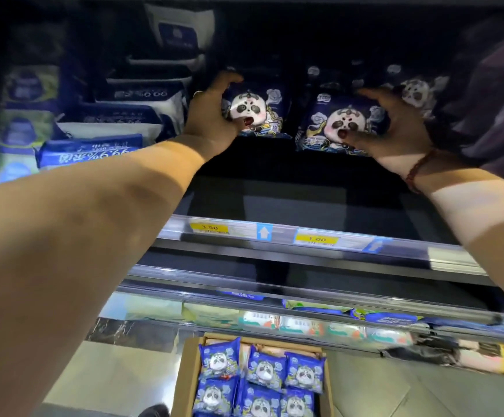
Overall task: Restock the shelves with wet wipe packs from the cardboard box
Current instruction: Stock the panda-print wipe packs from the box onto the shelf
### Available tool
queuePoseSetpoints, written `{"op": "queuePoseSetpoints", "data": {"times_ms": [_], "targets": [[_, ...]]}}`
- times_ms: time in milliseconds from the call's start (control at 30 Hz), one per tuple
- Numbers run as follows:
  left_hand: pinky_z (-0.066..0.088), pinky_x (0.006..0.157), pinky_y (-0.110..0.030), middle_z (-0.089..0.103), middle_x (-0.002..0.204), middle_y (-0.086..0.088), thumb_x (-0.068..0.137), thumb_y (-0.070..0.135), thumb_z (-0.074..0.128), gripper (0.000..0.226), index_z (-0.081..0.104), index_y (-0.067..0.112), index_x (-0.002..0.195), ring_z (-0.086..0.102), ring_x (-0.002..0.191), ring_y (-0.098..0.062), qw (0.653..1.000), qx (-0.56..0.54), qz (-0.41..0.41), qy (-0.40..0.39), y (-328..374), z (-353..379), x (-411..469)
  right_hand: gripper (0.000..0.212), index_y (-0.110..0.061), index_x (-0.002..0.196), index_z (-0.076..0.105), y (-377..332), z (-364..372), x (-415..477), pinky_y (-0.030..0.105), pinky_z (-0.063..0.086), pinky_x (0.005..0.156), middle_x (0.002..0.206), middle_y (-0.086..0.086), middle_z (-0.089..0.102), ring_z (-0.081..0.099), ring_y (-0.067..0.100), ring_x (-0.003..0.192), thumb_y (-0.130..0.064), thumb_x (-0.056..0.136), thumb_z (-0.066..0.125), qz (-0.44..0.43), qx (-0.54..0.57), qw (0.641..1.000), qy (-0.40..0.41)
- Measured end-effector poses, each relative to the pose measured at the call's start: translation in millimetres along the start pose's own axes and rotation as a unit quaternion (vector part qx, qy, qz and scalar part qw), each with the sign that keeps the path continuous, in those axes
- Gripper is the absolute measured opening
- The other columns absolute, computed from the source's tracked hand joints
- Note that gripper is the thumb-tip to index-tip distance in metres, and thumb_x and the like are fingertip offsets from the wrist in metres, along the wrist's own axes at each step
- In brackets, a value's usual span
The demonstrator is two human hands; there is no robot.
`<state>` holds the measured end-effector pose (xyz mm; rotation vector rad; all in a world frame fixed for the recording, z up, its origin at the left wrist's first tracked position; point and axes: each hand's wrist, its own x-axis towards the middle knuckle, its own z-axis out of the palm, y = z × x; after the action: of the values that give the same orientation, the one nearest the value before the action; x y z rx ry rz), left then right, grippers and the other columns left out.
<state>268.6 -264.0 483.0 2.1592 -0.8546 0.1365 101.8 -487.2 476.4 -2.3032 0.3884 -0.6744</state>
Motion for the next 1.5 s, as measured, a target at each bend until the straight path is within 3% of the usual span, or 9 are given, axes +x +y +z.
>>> {"op": "queuePoseSetpoints", "data": {"times_ms": [133,233,500,633,733,867,1100,1267,1500], "targets": [[0.029,0.087,-0.005,0.058,0.128,-0.012,0.08,0.005,0.069,0.06,0.047,0.014,0.136,0.053,0.119,-0.022,0.999,0.045,0.003,0.03,-4.1,5.5,8.3,0.064,-0.016,0.137,0.048,-0.6,7.1,5.6,0.025,0.037,0.101,0.133,0.009,0.056,0.053,0.026,0.121,-0.029,0.079,0.072,-0.036,-0.094,0.995,0.011],[0.033,0.093,-0.013,0.057,0.129,-0.014,0.08,0.009,0.068,0.062,0.047,0.019,0.137,0.052,0.12,-0.027,0.998,0.059,-0.002,0.035,-9.2,8.5,14.1,0.063,-0.019,0.141,0.044,-5.4,13.6,13.4,0.036,0.041,0.102,0.132,0.014,0.057,0.053,0.033,0.12,-0.031,0.084,0.068,-0.031,-0.161,0.986,0.024],[0.028,0.101,-0.018,0.05,0.138,-0.014,0.082,0.01,0.065,0.063,0.045,0.021,0.141,0.045,0.127,-0.03,0.997,0.076,0.008,0.031,-15.5,14.3,17.8,0.066,-0.027,0.146,0.033,-2.1,34.0,31.3,0.042,0.042,0.101,0.132,0.02,0.056,0.053,0.04,0.119,-0.032,0.087,0.063,-0.008,-0.206,0.978,0.033],[0.019,0.115,-0.027,0.026,0.152,-0.019,0.078,0.019,0.074,0.071,0.044,0.027,0.142,0.022,0.142,-0.037,0.992,0.112,0.051,0.029,-13.0,14.4,8.0,0.071,-0.037,0.147,0.025,-0.2,37.2,29.9,0.042,0.033,0.111,0.15,0.027,0.026,0.03,0.045,0.136,-0.045,0.084,0.056,0.003,-0.255,0.964,0.07],[0.016,0.119,-0.039,0.015,0.156,-0.016,0.078,0.016,0.074,0.07,0.046,0.029,0.141,0.012,0.143,-0.043,0.983,0.158,0.086,0.036,-9.0,14.5,3.9,0.071,-0.037,0.145,0.03,-6.7,38.6,25.3,0.047,0.035,0.11,0.151,0.031,0.009,0.017,0.05,0.139,-0.037,0.083,0.064,-0.008,-0.266,0.959,0.095],[0.014,0.115,-0.036,0.033,0.15,-0.01,0.08,0.021,0.07,0.068,0.043,0.031,0.142,0.024,0.14,-0.038,0.975,0.207,0.072,0.031,-10.7,14.8,15.3,0.062,-0.029,0.141,0.041,-12.3,37.3,24.4,0.041,0.032,0.112,0.148,0.031,0.017,0.022,0.048,0.137,-0.03,0.084,0.065,-0.032,-0.285,0.953,0.097],[0.023,0.114,-0.043,0.029,0.152,-0.013,0.084,0.02,0.065,0.066,0.039,0.028,0.144,0.02,0.14,-0.042,0.97,0.237,0.06,0.004,6.5,9.3,11.0,0.065,-0.031,0.144,0.035,-24.5,31.0,21.2,0.045,0.037,0.107,0.154,0.026,0.008,0.024,0.048,0.136,-0.031,0.086,0.063,-0.005,-0.314,0.948,0.047],[0.033,0.11,-0.043,0.045,0.142,-0.014,0.081,0.016,0.061,0.06,0.047,0.025,0.138,0.035,0.134,-0.039,0.97,0.238,0.048,0.001,23.6,-4.9,-9.2,0.069,-0.031,0.143,0.038,-39.0,11.3,-2.7,0.049,0.029,0.106,0.152,0.019,0.025,0.03,0.045,0.133,-0.037,0.078,0.062,-0.012,-0.364,0.93,0.051],[0.044,0.094,-0.04,0.05,0.13,-0.013,0.086,0.032,0.061,0.046,0.052,0.019,0.129,0.043,0.124,-0.033,0.98,0.189,0.04,-0.044,68.1,-51.4,-93.5,0.058,-0.015,0.131,0.051,-88.8,-15.5,-93.1,0.042,0.033,0.102,0.132,0.019,0.049,0.042,0.04,0.124,-0.044,0.083,0.06,-0.018,-0.276,0.96,0.038]]}}
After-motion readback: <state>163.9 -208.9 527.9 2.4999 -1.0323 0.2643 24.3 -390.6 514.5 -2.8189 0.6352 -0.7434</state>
